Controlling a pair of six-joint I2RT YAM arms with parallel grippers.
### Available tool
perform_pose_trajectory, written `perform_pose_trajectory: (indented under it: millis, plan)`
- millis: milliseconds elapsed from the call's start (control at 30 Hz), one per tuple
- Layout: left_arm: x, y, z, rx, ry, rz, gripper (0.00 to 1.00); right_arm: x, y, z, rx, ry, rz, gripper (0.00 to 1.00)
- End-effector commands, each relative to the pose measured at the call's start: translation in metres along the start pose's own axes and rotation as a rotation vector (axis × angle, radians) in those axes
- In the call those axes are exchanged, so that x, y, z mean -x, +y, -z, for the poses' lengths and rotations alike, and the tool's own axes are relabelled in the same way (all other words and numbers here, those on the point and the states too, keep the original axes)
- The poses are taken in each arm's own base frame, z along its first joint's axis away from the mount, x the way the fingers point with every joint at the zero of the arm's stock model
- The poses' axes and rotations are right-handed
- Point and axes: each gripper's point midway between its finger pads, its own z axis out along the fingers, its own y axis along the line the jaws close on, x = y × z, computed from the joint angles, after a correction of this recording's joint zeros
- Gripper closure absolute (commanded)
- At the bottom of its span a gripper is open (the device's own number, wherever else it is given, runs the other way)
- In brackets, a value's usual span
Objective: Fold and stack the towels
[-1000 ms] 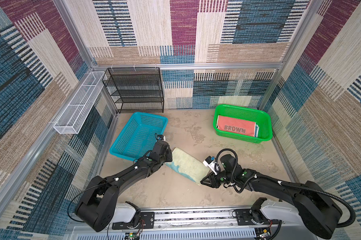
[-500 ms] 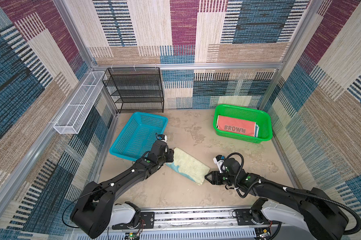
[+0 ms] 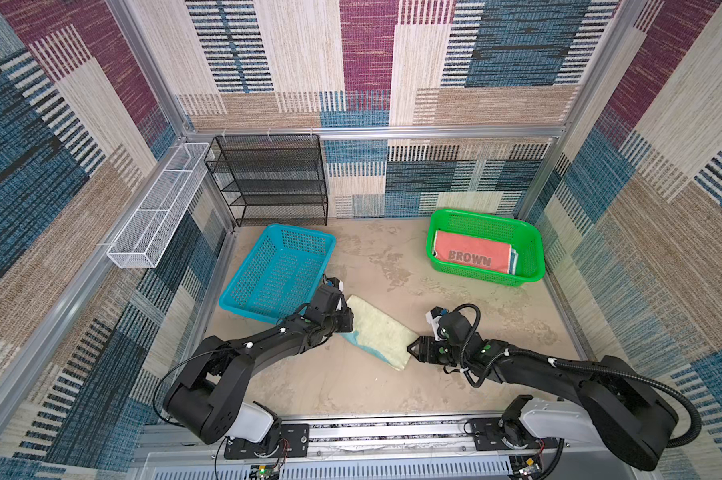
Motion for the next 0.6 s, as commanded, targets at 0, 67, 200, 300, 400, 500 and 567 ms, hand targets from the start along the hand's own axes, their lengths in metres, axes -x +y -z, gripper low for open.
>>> perform_pose_trajectory:
  millis: [0,67,200,300,400,500,567]
  plan:
    - [-0.002,0.005,-0.007,0.021,0.000,-0.004,0.75,0.004,-0.002,-0.006,-0.029,-0.008,-0.020,0.42]
    - [-0.008,0.010,-0.011,0.036,0.013,0.007,0.78,0.006,0.001,-0.010,-0.020,-0.015,-0.025,0.43]
    - [-0.015,0.014,-0.014,0.040,0.017,0.024,0.79,0.013,-0.001,-0.020,-0.022,-0.042,-0.034,0.51]
    - [-0.018,0.016,-0.014,0.048,0.023,0.026,0.78,0.020,-0.002,-0.029,-0.036,-0.058,-0.022,0.58]
    - [-0.018,0.017,-0.014,0.050,0.026,0.025,0.79,0.029,0.001,-0.039,-0.038,-0.067,0.003,0.65]
    - [-0.018,0.016,-0.014,0.049,0.026,0.025,0.78,0.038,0.007,-0.048,-0.028,-0.082,0.045,0.84]
    - [-0.017,0.016,-0.013,0.049,0.025,0.025,0.77,0.047,0.012,-0.051,-0.024,-0.102,0.077,1.00]
